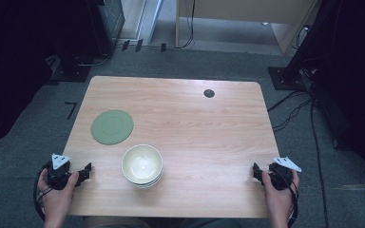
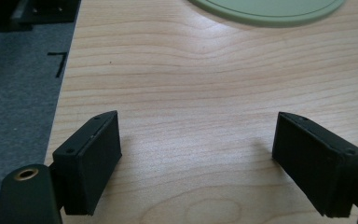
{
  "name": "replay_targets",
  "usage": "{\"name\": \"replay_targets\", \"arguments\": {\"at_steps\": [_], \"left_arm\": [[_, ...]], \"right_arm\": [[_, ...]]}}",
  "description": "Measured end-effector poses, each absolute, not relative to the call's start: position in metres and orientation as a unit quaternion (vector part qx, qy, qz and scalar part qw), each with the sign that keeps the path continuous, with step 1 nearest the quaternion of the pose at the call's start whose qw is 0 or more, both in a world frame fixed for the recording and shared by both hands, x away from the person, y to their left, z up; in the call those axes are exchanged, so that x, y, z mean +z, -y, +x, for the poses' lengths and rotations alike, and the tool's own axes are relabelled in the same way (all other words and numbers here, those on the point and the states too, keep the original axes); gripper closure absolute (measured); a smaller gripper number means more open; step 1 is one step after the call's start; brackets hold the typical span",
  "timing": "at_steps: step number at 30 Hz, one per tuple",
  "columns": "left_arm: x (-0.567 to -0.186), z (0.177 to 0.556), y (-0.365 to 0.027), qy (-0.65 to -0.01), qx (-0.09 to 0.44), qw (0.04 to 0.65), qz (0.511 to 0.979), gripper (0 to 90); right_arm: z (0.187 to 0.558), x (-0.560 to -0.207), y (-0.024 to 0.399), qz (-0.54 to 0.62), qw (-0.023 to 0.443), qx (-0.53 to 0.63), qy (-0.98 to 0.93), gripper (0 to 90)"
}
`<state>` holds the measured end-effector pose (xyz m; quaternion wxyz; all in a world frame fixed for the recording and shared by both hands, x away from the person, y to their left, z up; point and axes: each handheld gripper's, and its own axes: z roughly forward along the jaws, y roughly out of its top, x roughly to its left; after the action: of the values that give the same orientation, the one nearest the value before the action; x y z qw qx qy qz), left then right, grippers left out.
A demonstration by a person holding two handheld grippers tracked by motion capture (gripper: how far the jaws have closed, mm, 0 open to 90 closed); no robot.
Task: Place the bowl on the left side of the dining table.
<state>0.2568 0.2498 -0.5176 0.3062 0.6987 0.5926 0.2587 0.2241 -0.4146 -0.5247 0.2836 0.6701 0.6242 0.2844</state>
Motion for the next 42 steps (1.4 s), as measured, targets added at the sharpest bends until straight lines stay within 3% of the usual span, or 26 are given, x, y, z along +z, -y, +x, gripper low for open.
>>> {"name": "replay_targets", "arguments": {"at_steps": [23,29,42], "left_arm": [[-0.516,0.261,-0.247,-0.602,0.259,0.303,0.692,14.9],[-0.506,0.261,-0.241,-0.599,0.235,0.351,0.68,14.9],[-0.463,0.252,-0.222,-0.562,0.244,0.412,0.675,14.9]], "right_arm": [[0.232,-0.525,0.415,0.676,0.287,0.282,-0.618,15.4],[0.231,-0.524,0.416,0.684,0.286,0.292,-0.605,18.8],[0.23,-0.496,0.402,0.662,0.294,0.336,-0.603,18.9]]}}
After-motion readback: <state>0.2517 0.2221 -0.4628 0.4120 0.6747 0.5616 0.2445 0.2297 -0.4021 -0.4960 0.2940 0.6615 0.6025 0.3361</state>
